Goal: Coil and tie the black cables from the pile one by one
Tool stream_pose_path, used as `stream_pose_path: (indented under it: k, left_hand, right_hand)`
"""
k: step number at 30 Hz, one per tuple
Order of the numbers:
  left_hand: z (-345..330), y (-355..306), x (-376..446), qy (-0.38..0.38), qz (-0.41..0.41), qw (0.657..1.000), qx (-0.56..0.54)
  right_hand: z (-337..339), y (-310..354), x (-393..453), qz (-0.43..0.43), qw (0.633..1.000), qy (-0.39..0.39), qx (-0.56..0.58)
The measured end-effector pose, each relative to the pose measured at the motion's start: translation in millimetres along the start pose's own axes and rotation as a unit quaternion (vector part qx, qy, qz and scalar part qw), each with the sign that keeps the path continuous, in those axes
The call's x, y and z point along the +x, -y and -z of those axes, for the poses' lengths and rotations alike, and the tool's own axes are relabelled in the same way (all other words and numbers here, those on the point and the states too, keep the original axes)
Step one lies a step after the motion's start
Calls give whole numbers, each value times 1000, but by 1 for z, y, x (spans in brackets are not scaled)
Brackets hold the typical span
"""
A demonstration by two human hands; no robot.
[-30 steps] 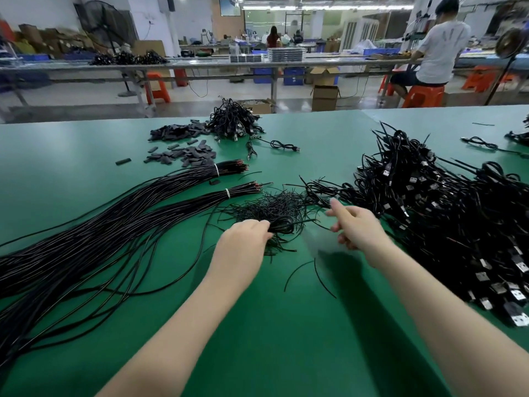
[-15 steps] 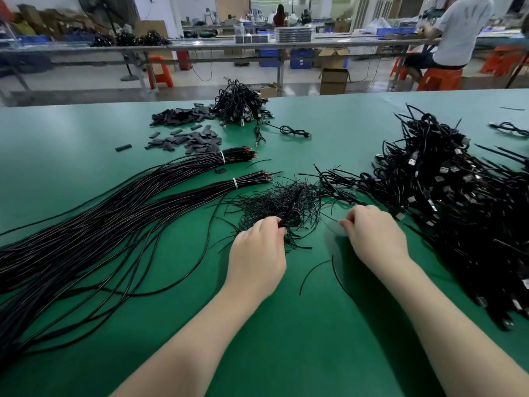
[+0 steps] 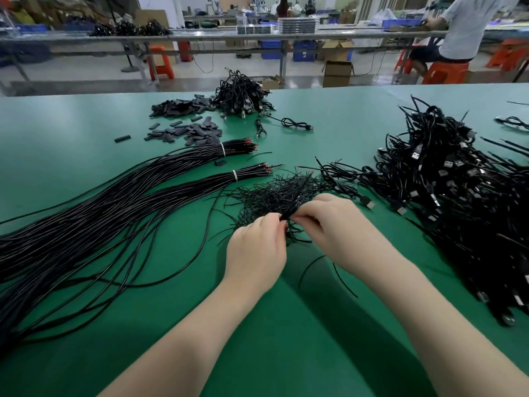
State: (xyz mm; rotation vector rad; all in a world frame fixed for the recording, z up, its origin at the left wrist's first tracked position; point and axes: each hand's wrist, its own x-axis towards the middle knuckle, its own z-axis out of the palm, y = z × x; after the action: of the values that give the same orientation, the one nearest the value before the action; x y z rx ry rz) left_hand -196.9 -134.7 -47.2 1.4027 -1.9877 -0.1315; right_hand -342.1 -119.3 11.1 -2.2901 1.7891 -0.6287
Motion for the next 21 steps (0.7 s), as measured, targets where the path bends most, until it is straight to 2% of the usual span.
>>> stream_pose_path:
  k: [5,9,21]
  left_hand:
    - [0,3,0,29,20,999,-2]
    - [-1,0,0,55,2,998,-20]
    - [-6,2,2,32,-41,998,43]
  right_hand:
    - [-14,1,-4,40,990,-116,64]
    - [-20,0,-4,49,979,-185,71]
    - [-21,0,-4,-6,976,-191,101]
